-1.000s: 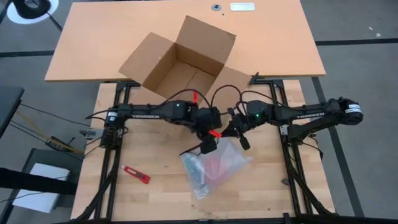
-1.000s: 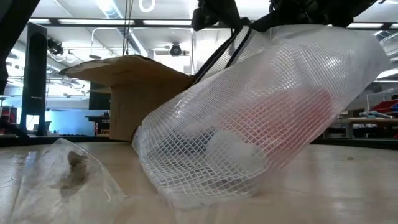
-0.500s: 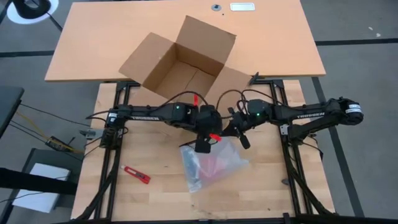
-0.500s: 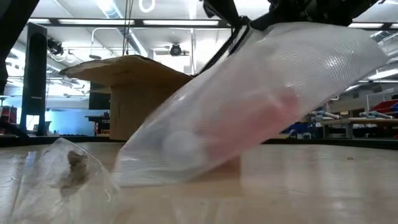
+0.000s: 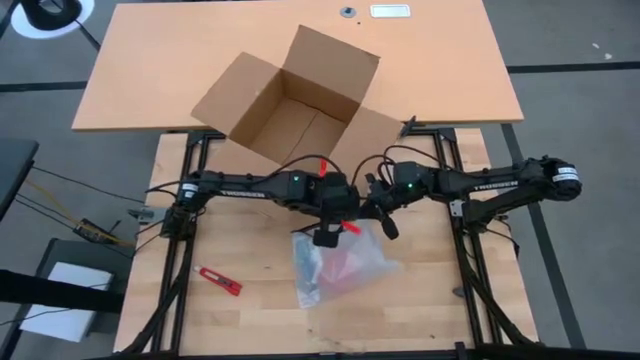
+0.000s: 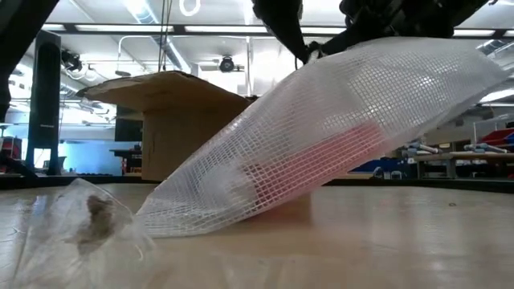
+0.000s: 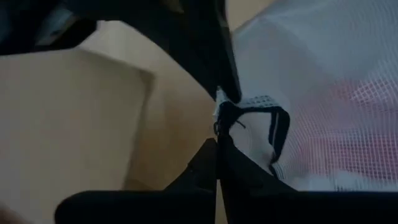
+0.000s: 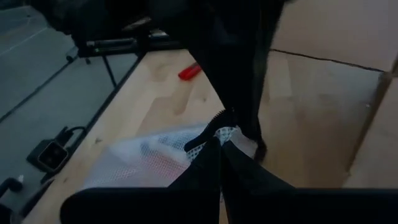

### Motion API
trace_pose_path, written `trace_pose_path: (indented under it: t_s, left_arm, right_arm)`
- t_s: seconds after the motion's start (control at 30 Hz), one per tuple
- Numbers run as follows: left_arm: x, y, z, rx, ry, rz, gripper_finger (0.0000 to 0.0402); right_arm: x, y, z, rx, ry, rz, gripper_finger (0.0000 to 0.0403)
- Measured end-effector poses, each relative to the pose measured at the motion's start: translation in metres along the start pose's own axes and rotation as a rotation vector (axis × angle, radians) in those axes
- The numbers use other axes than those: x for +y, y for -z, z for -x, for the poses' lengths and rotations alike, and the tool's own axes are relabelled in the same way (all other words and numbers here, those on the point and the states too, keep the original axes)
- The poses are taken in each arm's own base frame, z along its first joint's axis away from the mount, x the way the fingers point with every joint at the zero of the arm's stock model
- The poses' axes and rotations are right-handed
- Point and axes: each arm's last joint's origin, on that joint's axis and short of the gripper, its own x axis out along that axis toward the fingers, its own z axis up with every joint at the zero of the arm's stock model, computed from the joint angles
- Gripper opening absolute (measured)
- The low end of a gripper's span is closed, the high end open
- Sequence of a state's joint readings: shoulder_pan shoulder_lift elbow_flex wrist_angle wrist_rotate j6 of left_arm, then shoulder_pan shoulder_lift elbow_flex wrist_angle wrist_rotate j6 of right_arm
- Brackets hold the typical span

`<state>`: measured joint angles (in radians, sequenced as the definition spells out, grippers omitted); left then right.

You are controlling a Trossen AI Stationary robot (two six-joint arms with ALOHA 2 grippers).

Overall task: Unpack boxes
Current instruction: Close the zip bag

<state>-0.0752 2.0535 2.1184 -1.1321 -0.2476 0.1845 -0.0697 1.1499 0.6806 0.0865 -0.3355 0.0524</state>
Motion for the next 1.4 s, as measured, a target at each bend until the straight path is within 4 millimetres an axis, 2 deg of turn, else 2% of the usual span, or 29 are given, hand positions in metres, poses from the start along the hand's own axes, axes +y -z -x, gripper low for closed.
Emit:
trace_pose_path:
  t_s: [0.1,0.2,0.33,0.47,0.63,0.83,0.93,1.0,1.07,1.17,1.27,1.4]
  left_arm:
    - [0.002,-0.004,0.02,-0.004,-0.034,0.032,0.001]
    - [0.006,-0.006,0.039,-0.012,-0.03,0.149,0.0009]
    - [-0.002,-0.008,0.049,-0.021,0.006,0.243,0.0008]
    - [-0.021,-0.008,0.048,-0.01,-0.049,0.182,0.0008]
    - [-0.039,-0.007,0.04,0.017,-0.259,0.07,0.001]
    - [-0.029,-0.014,0.042,0.043,-0.551,-0.178,0.0012]
    - [-0.024,-0.021,0.041,0.046,-0.586,-0.327,0.0014]
    - [-0.025,-0.021,0.042,0.057,-0.594,-0.36,0.0017]
    - [-0.03,-0.017,0.045,0.074,-0.584,-0.328,0.0019]
    - [-0.037,-0.007,0.052,0.085,-0.49,-0.188,0.0017]
    - [-0.048,-0.002,0.055,0.081,-0.473,-0.034,0.0014]
    - [-0.062,-0.005,0.055,0.025,-0.467,0.006,0.0013]
  right_arm:
    - [-0.002,-0.004,0.001,-0.019,0.016,-0.013,0.0]
    - [-0.006,-0.007,0.003,-0.047,0.032,-0.071,0.0]
    - [-0.011,-0.012,0.006,-0.107,0.032,-0.132,0.0]
    - [-0.015,-0.018,0.01,-0.165,-0.007,-0.203,0.0]
    - [-0.015,-0.019,0.012,-0.173,-0.02,-0.221,0.0]
    - [-0.011,-0.018,0.008,-0.144,-0.079,-0.219,0.0]
    - [-0.011,-0.016,0.007,-0.129,-0.096,-0.228,0.0]
    - [-0.013,-0.016,0.008,-0.129,-0.079,-0.247,0.0]
    - [-0.016,-0.017,0.01,-0.138,-0.054,-0.264,0.0]
    - [-0.019,-0.017,0.012,-0.153,-0.01,-0.27,0.0]
    - [-0.022,-0.018,0.013,-0.169,0.026,-0.273,0.0]
    - [-0.022,-0.019,0.014,-0.19,0.013,-0.27,0.0]
